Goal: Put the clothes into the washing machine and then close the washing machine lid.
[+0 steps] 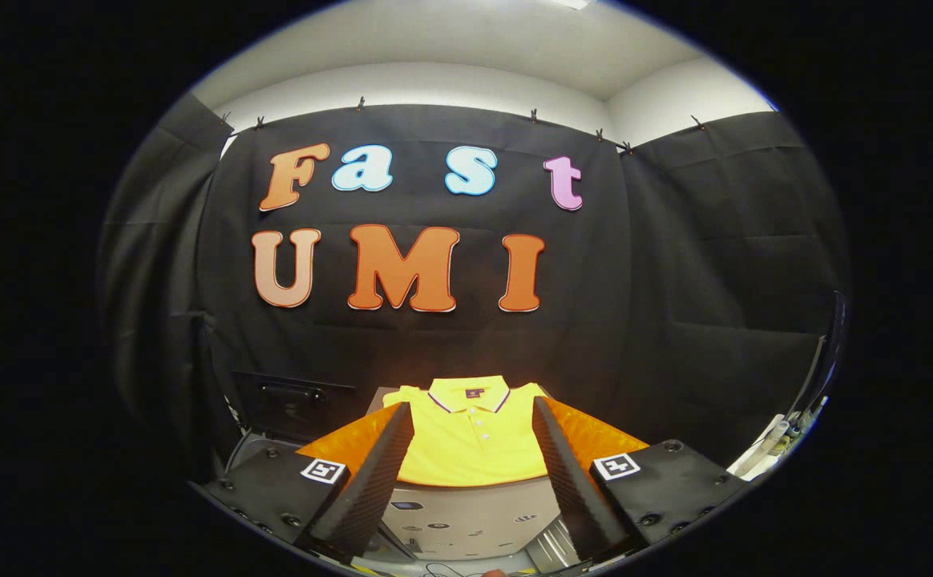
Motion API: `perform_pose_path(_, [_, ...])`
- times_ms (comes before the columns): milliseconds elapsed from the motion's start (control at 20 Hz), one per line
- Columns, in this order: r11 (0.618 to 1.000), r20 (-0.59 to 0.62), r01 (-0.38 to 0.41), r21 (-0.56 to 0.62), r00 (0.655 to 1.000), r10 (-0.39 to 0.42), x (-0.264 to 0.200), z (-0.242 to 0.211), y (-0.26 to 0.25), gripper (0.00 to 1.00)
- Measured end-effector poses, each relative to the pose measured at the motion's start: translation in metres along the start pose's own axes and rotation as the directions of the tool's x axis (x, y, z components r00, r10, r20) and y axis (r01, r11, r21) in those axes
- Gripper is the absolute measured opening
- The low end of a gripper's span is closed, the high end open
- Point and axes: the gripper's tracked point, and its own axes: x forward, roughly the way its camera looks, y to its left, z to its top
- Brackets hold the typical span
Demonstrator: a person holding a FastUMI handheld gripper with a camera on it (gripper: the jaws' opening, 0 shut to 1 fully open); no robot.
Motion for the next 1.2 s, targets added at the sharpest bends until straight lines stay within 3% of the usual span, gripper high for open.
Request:
perform_pose_path(800, [0.999,0.000,-0.049,-0.021,0.999,0.049,0.080,0.006,-0.013,0.96])
perform_pose_path(1200, [0.996,-0.107,-0.087,-0.018,0.991,0.084,0.165,-0.038,-0.020,0.97])
